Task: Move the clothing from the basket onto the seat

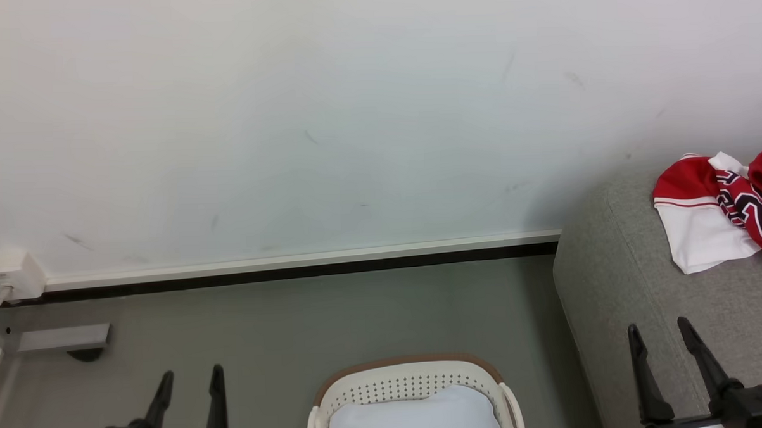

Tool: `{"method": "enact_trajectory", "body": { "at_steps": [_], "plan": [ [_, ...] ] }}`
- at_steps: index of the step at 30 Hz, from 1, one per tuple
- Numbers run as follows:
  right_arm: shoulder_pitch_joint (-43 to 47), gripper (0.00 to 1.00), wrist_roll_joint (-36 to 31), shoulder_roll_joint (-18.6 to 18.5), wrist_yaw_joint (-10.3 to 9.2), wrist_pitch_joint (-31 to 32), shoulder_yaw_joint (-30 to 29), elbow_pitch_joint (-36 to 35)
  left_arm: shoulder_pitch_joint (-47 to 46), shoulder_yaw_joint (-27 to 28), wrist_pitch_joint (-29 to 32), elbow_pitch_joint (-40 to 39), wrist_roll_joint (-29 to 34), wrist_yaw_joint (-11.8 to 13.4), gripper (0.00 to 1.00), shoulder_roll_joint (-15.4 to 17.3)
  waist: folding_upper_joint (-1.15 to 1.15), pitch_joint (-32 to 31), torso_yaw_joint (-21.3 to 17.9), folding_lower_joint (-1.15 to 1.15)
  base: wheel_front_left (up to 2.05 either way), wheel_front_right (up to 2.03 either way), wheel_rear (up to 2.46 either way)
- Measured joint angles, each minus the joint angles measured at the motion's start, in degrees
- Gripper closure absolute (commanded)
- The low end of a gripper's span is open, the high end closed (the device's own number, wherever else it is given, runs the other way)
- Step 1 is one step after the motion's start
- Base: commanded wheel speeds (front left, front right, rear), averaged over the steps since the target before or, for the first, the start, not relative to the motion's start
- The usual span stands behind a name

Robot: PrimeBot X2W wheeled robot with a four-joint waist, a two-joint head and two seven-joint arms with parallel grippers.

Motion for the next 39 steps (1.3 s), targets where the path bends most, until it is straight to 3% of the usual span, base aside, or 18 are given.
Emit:
{"method": "enact_trajectory", "body": {
  "at_steps": [11,24,25,30,39],
  "plan": [
    [2.36,0.00,2.14,0.26,0.00,0.00,0.71,2.19,1.35,4.41,0.00,2.58,5.34,-5.31,0.00,-4.46,0.00,-0.22,0.71,0.01,0.00,0.00,0.00],
    [2.27,0.00,2.29,0.27,0.00,0.00,1.40,3.07,1.03,8.55,0.00,4.46,9.15,-8.48,0.00,-7.35,0.00,0.11,1.00,0.02,0.00,0.00,0.00],
    [2.31,1.00,2.29,0.30,0.00,0.01,1.46,3.14,1.05,8.71,0.00,4.69,9.32,-8.67,1.00,-7.57,0.00,0.09,1.07,0.02,0.00,0.00,0.00],
    [3.16,1.00,2.55,0.70,0.01,0.46,1.62,5.36,2.19,8.25,0.22,7.16,9.02,-8.64,1.00,-8.68,0.00,0.11,1.08,0.02,0.00,0.00,0.00],
    [3.26,1.00,12.01,0.85,0.01,3.01,0.79,5.50,1.88,9.73,3.01,7.40,0.57,-9.68,1.00,-9.21,0.00,0.23,1.32,0.02,0.00,0.00,0.00]
  ]
}}
